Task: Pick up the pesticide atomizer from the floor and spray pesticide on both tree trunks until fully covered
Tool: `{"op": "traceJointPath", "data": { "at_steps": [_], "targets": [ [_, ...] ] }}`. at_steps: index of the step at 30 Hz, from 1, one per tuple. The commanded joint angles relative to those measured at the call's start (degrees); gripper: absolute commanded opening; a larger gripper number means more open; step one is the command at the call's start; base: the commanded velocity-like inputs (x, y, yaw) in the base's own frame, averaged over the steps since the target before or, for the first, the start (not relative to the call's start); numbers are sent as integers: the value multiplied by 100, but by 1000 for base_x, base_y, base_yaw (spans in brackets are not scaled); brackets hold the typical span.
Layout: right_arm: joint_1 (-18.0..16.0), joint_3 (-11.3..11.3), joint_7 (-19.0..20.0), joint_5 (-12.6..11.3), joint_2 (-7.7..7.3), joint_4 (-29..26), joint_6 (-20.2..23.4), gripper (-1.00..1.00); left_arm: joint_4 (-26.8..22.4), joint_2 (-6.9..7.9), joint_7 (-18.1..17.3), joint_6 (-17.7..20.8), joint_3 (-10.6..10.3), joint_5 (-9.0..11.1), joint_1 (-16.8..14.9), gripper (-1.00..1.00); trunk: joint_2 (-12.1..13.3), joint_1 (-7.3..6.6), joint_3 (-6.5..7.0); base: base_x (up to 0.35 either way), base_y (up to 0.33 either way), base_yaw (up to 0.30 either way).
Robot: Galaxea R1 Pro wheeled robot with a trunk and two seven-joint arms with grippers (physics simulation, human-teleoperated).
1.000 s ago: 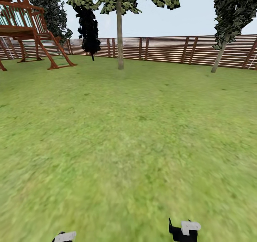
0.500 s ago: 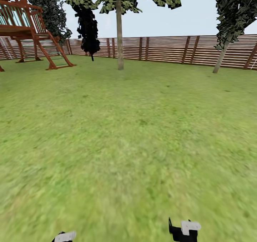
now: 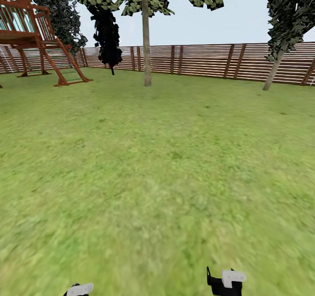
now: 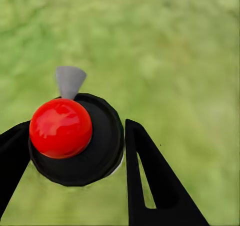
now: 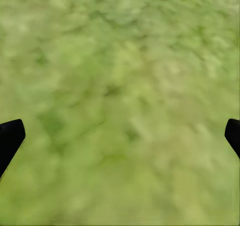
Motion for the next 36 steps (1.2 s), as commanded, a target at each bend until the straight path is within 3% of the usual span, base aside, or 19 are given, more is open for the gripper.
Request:
{"op": "traceJointPath", "data": {
  "at_steps": [1, 36],
  "targets": [
    [-1, 0, 0, 0, 0, 0, -1, 100, -1, 0, 2, 0, 0, 0, 0, -100, 0, 0, 0, 339, 0, 0],
    [0, 0, 0, 4, 0, 0, -1, 100, -1, 0, 2, 0, 0, 0, 0, -100, 0, 0, 0, 339, 0, 0]
  ]
}}
